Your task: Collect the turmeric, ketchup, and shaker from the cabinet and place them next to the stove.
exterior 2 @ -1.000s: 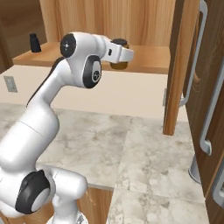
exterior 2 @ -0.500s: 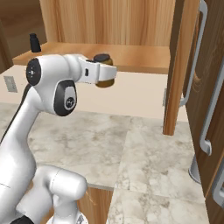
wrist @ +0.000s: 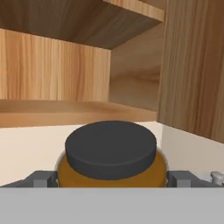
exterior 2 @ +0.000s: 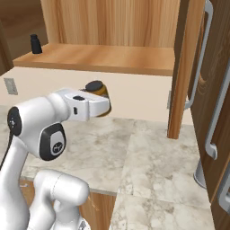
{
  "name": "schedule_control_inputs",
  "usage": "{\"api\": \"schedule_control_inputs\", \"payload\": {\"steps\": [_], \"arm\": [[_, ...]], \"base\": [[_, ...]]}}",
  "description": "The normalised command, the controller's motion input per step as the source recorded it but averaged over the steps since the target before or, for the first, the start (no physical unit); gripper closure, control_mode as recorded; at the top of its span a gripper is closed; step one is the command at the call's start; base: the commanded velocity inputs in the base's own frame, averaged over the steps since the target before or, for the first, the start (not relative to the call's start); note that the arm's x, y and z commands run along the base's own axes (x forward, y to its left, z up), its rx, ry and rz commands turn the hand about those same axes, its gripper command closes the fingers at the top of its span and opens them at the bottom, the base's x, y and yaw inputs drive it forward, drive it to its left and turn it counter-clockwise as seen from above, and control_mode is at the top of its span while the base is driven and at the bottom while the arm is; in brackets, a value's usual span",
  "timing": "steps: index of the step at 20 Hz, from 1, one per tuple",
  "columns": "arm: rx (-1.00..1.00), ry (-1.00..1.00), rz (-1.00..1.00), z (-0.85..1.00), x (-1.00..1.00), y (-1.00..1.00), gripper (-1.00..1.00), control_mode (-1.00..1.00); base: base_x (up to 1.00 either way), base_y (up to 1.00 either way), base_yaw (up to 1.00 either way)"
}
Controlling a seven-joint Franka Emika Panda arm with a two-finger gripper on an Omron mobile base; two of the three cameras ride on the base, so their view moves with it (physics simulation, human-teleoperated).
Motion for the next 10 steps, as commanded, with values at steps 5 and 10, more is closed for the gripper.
{"api": "schedule_control_inputs", "payload": {"steps": [5,10], "arm": [[0.0,0.04,-0.06,-0.12,-0.35,0.21,1.0,1.0],[0.0,0.0,0.0,0.0,0.0,0.0,1.0,1.0]], "base": [[-0.09,0.09,-0.03],[-0.46,0.45,-0.15]]}}
